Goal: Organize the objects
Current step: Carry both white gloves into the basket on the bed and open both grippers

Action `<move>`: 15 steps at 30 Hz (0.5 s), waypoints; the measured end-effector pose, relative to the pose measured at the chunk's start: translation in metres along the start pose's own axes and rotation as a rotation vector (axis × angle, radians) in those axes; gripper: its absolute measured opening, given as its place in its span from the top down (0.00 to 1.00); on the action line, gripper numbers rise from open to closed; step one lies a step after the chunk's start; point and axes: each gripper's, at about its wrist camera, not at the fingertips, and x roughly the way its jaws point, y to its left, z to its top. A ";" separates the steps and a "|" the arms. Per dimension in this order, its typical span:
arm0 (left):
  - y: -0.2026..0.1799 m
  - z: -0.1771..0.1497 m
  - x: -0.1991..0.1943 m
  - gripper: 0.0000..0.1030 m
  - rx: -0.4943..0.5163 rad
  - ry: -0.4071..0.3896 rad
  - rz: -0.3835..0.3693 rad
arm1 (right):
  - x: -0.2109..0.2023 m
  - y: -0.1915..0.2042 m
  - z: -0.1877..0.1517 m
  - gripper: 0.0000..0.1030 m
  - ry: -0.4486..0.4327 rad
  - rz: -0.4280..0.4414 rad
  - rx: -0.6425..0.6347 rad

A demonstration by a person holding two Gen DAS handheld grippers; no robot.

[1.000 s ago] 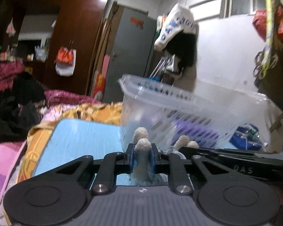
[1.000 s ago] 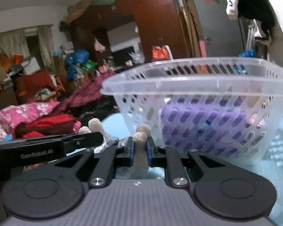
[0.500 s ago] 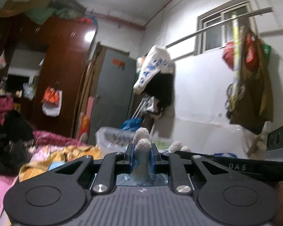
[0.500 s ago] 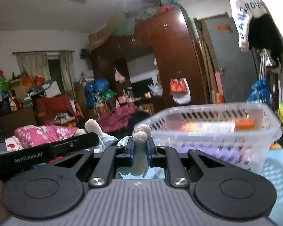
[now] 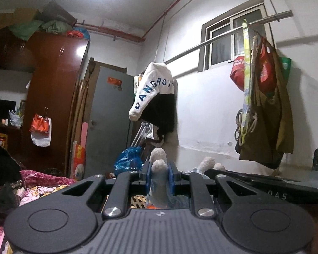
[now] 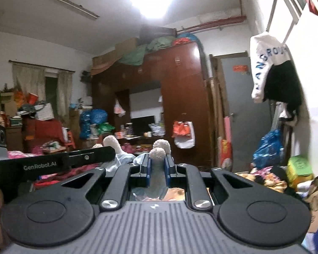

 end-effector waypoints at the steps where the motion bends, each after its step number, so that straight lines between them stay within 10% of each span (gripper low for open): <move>1: 0.000 0.003 0.012 0.81 -0.015 0.020 0.001 | 0.006 -0.006 0.002 0.86 0.013 -0.009 0.008; 15: 0.027 -0.046 0.172 0.82 -0.132 0.350 0.062 | 0.122 -0.089 -0.035 0.86 0.307 -0.181 0.123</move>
